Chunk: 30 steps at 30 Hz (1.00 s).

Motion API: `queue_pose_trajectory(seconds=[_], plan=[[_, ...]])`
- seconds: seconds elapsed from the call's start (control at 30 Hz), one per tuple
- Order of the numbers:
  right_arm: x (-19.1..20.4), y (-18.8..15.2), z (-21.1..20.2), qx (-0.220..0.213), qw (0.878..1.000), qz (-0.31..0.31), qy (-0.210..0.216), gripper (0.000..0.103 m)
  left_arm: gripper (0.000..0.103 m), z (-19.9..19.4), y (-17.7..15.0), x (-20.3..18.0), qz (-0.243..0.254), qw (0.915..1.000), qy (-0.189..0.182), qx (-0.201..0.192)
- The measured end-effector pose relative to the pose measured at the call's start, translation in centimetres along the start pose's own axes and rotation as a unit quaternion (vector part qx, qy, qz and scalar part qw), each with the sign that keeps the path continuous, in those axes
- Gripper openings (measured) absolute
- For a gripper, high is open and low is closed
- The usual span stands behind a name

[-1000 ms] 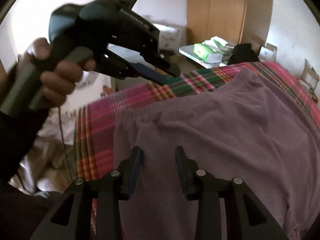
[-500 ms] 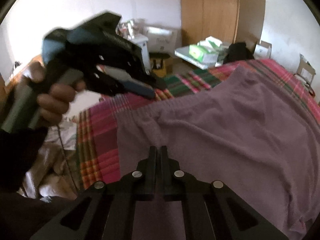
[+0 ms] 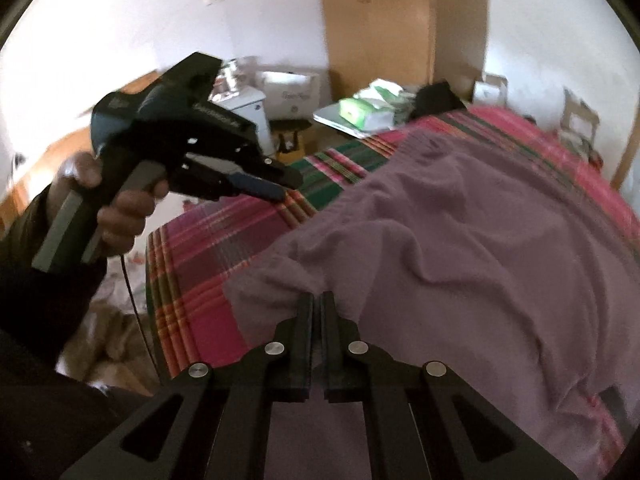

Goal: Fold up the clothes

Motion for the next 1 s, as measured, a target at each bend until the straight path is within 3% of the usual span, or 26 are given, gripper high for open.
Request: queue_pose_trajectory(seconds=[0.1, 0.3, 0.43, 0.53, 0.7, 1.0], plan=[[-1.0, -0.7, 0.8, 0.021, 1.000, 0.013, -0.015, 0.004, 0.026, 0.4, -0.1, -0.6, 0.008, 1.0000, 0.003, 0.004], [0.3, -0.3, 0.9, 0.020, 0.998, -0.043, -0.030, 0.007, 0.026, 1.6, -1.3, -1.5, 0.001, 0.9989, -0.032, 0.034], [1.8, 0.6, -0.7, -0.025, 0.994, -0.094, -0.043, 0.029, 0.026, 1.9, -1.6, -1.9, -0.001, 0.9976, -0.045, 0.053], [3.7, 1.5, -1.5, -0.057, 0.991, -0.124, -0.013, 0.035, 0.026, 2.1, -1.6, -2.0, -0.007, 0.9972, -0.050, 0.055], [6.2, 0.6, 1.1, -0.025, 0.984, -0.175, 0.004, 0.035, 0.026, 2.2, -1.5, -2.7, -0.001, 0.9970, -0.054, 0.054], [6.6, -0.7, 3.5, 0.008, 0.969, -0.242, -0.045, 0.036, 0.026, 1.6, -1.3, -2.0, -0.012, 0.9972, -0.054, 0.050]])
Point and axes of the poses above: each gripper's, at about its wrist camera, not at the fingertips, and z roughly the way its jaws point, x to its left, y to its top, the point moved 8 cm from there along z, roughly the way its jaws point, and after that the axes turned 6 degrees about -x, right-handed, at the moved point
